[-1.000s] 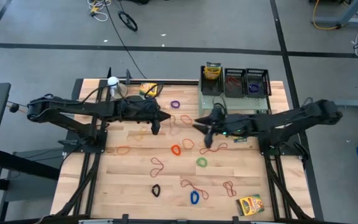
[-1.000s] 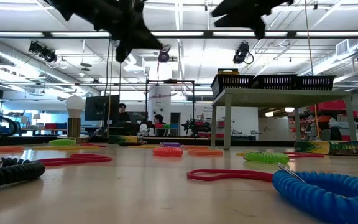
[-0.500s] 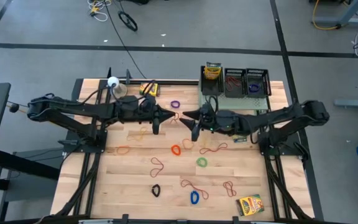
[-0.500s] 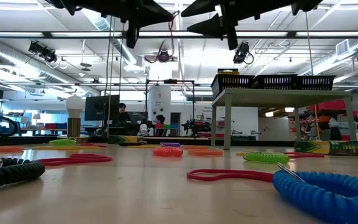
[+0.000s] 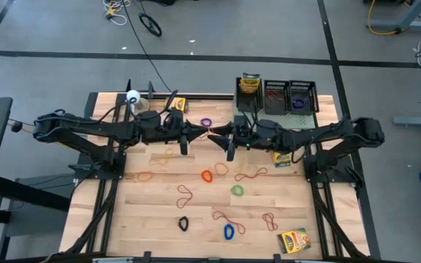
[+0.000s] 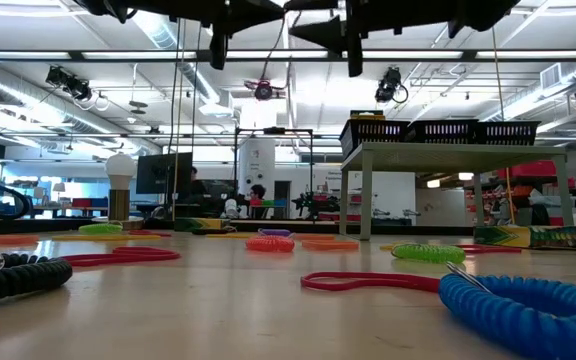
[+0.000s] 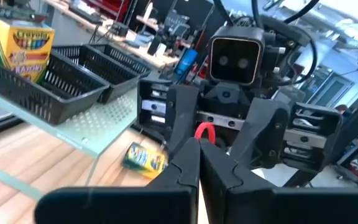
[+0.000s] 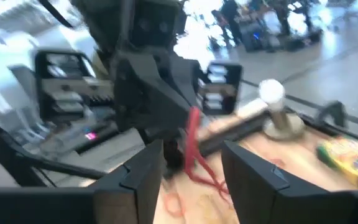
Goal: Pick & Place Office Desk Supplies
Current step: Put the red rubber band into the middle black basket on the shelf
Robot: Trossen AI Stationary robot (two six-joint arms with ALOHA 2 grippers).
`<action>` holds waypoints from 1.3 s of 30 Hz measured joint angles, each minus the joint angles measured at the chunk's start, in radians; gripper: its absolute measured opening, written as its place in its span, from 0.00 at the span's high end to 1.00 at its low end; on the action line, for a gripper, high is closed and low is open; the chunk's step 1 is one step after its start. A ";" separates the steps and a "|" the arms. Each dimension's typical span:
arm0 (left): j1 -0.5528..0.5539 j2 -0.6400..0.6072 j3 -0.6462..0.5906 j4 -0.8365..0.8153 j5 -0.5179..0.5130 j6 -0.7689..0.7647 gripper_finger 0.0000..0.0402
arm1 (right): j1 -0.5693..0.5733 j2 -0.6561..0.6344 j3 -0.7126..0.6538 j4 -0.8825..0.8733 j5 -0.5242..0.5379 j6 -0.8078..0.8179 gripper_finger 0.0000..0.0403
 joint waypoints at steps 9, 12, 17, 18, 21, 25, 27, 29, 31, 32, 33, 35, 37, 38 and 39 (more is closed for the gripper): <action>0.000 0.002 0.001 0.038 -0.026 0.001 0.98 | -0.013 0.025 0.044 -0.011 -0.052 0.006 0.75; 0.000 0.002 0.001 0.036 -0.034 0.018 0.97 | -0.013 0.021 0.043 -0.020 -0.049 0.001 0.86; 0.008 -0.017 0.001 0.011 -0.047 0.025 0.88 | -0.014 0.001 0.043 -0.046 -0.045 -0.024 0.98; 0.014 -0.033 0.000 -0.017 -0.051 0.027 0.86 | -0.016 -0.007 0.043 -0.062 -0.044 -0.025 0.97; 0.031 -0.080 0.001 -0.076 -0.051 0.027 0.78 | -0.022 -0.055 0.043 -0.145 -0.026 -0.042 0.97; 0.051 -0.155 0.000 -0.171 -0.059 0.091 0.71 | -0.035 -0.155 0.043 -0.284 0.042 -0.097 0.99; 0.055 -0.182 -0.005 -0.200 -0.053 0.134 0.71 | -0.052 -0.228 0.043 -0.371 0.080 -0.109 0.98; 0.055 -0.190 -0.004 -0.203 -0.031 0.165 0.71 | -0.069 -0.298 0.057 -0.471 0.132 -0.125 0.98; 0.058 -0.188 -0.005 -0.208 -0.012 0.174 0.73 | -0.092 -0.356 0.091 -0.599 0.200 -0.146 0.99; 0.058 -0.183 -0.005 -0.206 -0.001 0.175 0.74 | -0.107 -0.380 0.110 -0.662 0.233 -0.156 0.99; 0.058 -0.176 -0.005 -0.205 0.006 0.175 0.76 | -0.124 -0.397 0.132 -0.720 0.265 -0.165 0.99; 0.058 -0.154 -0.005 -0.204 0.015 0.177 0.78 | -0.173 -0.420 0.173 -0.828 0.314 -0.166 0.99; 0.058 -0.133 -0.005 -0.205 0.022 0.177 0.81 | -0.235 -0.420 0.205 -0.915 0.340 -0.163 0.99; 0.058 -0.121 -0.005 -0.197 0.026 0.177 0.82 | -0.272 -0.418 0.214 -0.956 0.342 -0.155 0.99; 0.058 -0.109 -0.005 -0.186 0.033 0.177 0.84 | -0.310 -0.414 0.216 -0.984 0.341 -0.147 0.99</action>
